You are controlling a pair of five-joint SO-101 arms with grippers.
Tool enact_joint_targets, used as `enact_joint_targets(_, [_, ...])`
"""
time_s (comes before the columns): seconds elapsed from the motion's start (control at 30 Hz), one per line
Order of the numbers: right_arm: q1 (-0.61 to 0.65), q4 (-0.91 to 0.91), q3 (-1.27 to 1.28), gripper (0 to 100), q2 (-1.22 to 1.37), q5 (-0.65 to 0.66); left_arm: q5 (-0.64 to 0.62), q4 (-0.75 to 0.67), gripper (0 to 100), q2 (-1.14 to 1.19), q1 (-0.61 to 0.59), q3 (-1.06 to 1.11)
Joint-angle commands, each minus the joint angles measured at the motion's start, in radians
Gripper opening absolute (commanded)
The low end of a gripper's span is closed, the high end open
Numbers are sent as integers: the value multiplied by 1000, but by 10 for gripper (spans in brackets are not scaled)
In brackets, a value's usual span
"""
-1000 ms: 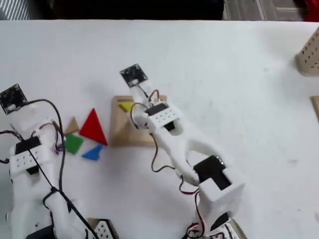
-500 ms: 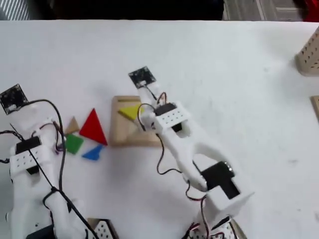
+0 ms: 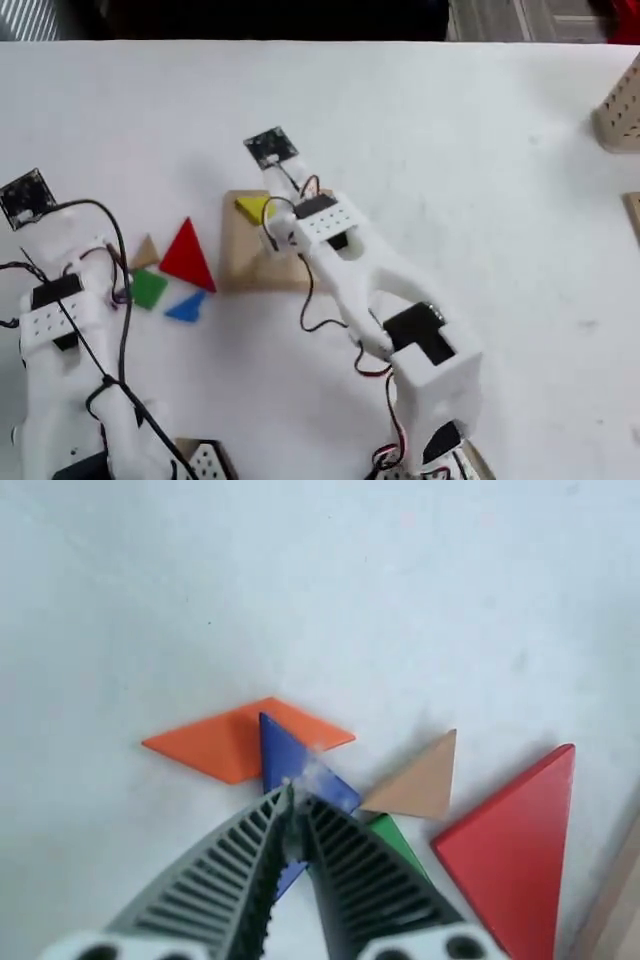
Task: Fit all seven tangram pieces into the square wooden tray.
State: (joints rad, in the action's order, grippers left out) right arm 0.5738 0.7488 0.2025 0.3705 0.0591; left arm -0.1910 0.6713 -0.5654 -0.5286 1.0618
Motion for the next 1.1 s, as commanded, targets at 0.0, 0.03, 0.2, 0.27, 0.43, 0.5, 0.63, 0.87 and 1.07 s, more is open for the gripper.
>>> enact_joint_targets(0.0, [-2, 61, -44, 18, -38, -6, -5, -20, 26, -5, 12, -3])
enact_joint_targets(0.03, [-2, 79, -43, 18, -61, -6, -5, -20, 26, -5, 12, -3])
enact_joint_targets(0.2, [-2, 134, 11, 18, -183, -3, -5, -20, 27, -5, 15, -5])
enact_joint_targets(0.27, [-4, 133, 51, 18, -229, -3, -5, -20, 27, -5, 35, -3])
enact_joint_targets(0.43, [-85, 166, 138, 18, -348, -2, 103, -12, 28, -5, 76, -5])
enact_joint_targets(0.5, [-143, 208, 166, 18, -392, 5, 127, -3, 28, -5, 116, -2])
enact_joint_targets(0.63, [-242, 288, 242, 18, -440, 110, 224, 34, 28, -5, 255, 14])
enact_joint_targets(0.87, [-340, 176, 468, 18, -447, 189, 292, 124, 213, -5, 325, 17])
enact_joint_targets(1.07, [-384, 166, 489, 18, -447, 232, 249, 192, 222, 2, 354, 17])
